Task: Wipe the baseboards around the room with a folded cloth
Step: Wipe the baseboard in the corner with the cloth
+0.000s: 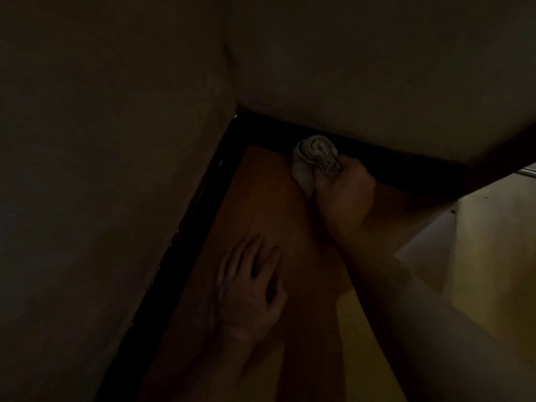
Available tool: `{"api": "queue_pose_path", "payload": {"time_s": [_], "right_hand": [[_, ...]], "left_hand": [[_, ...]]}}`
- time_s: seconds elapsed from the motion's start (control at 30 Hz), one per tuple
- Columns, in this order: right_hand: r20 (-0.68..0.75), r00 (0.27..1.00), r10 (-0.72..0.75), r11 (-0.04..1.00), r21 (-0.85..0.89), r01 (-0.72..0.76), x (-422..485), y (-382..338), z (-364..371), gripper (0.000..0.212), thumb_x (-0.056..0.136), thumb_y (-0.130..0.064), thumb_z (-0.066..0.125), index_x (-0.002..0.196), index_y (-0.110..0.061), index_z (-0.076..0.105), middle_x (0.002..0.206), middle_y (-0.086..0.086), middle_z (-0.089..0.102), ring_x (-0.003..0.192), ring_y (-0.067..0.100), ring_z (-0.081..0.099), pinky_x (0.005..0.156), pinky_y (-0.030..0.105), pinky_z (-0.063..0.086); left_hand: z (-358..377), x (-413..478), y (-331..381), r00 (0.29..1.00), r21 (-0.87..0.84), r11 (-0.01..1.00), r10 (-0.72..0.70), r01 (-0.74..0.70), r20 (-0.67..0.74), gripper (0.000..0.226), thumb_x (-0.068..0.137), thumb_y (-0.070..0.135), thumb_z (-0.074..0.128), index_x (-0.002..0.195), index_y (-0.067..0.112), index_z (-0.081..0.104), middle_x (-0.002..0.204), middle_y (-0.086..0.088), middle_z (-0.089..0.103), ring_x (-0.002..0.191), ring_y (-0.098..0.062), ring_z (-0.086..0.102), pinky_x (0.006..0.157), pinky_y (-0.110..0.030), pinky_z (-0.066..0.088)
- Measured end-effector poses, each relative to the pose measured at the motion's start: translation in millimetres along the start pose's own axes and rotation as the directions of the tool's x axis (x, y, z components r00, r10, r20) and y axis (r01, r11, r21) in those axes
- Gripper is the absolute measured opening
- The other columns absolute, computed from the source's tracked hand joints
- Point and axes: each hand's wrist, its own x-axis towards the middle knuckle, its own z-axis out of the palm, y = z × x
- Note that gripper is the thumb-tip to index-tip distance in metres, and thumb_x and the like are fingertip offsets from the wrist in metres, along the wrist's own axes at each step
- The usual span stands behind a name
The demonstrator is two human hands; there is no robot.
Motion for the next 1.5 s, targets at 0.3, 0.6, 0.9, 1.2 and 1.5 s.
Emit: {"api": "queue_pose_path", "payload": {"time_s": [0.3, 0.6, 0.9, 1.2, 1.5], "right_hand": [[0.02, 0.999, -0.035, 0.999, 0.0, 0.035, 1.5, -9.7, 11.2, 0.023, 0.082, -0.036, 0.064, 0.093, -0.016, 0.071, 0.092, 0.012, 0.068, 0.087, 0.032, 0.065, 0.063, 0.028, 0.038], [0.028, 0.999, -0.031, 0.999, 0.026, 0.03, -1.3, -16.7, 15.3, 0.022, 0.085, -0.032, 0.063, 0.094, -0.014, 0.071, 0.092, 0.012, 0.069, 0.087, 0.03, 0.065, 0.063, 0.027, 0.036], [-0.078, 0.995, 0.059, 0.997, 0.056, -0.055, 0.7, 34.5, -43.7, 0.024, 0.085, -0.037, 0.064, 0.088, -0.015, 0.072, 0.082, 0.006, 0.071, 0.077, 0.025, 0.066, 0.059, 0.024, 0.036], [-0.004, 0.999, 0.053, 0.996, 0.078, -0.053, 3.9, 32.8, -46.0, 0.024, 0.087, -0.039, 0.061, 0.085, -0.016, 0.068, 0.073, -0.004, 0.06, 0.075, 0.021, 0.065, 0.051, 0.021, 0.033], [0.019, 1.0, 0.001, 1.0, 0.007, -0.001, 8.0, 40.2, -47.9, 0.025, 0.087, -0.04, 0.062, 0.091, -0.016, 0.069, 0.078, -0.004, 0.061, 0.072, 0.012, 0.057, 0.054, 0.02, 0.034]], "left_hand": [[5.3, -2.0, -5.6, 1.0, 0.038, 0.999, 0.03, -0.029, -0.009, 0.058, 0.08, 0.037, 0.054, 0.137, 0.028, 0.06, 0.144, -0.009, 0.053, 0.133, -0.031, 0.047, 0.111, -0.046, 0.031], [-0.9, 0.1, -3.9, 0.996, 0.084, 0.994, 0.065, -0.069, 0.053, 0.053, 0.08, 0.042, 0.055, 0.131, 0.03, 0.067, 0.147, -0.004, 0.054, 0.134, -0.027, 0.046, 0.11, -0.052, 0.035], [-2.6, 1.5, 0.7, 0.996, 0.075, 0.997, -0.001, -0.006, 0.094, 0.066, 0.073, 0.051, 0.053, 0.136, 0.034, 0.061, 0.144, -0.004, 0.054, 0.13, -0.029, 0.049, 0.108, -0.049, 0.031], [-9.0, 1.4, 6.3, 0.989, 0.116, 0.993, -0.011, -0.006, 0.147, 0.068, 0.073, 0.052, 0.049, 0.136, 0.03, 0.062, 0.146, -0.007, 0.053, 0.135, -0.032, 0.046, 0.109, -0.055, 0.033], [-8.3, 2.3, 8.1, 0.986, 0.116, 0.993, -0.039, 0.02, 0.161, 0.067, 0.075, 0.054, 0.047, 0.136, 0.03, 0.063, 0.145, -0.008, 0.054, 0.133, -0.034, 0.049, 0.11, -0.057, 0.032]]}}
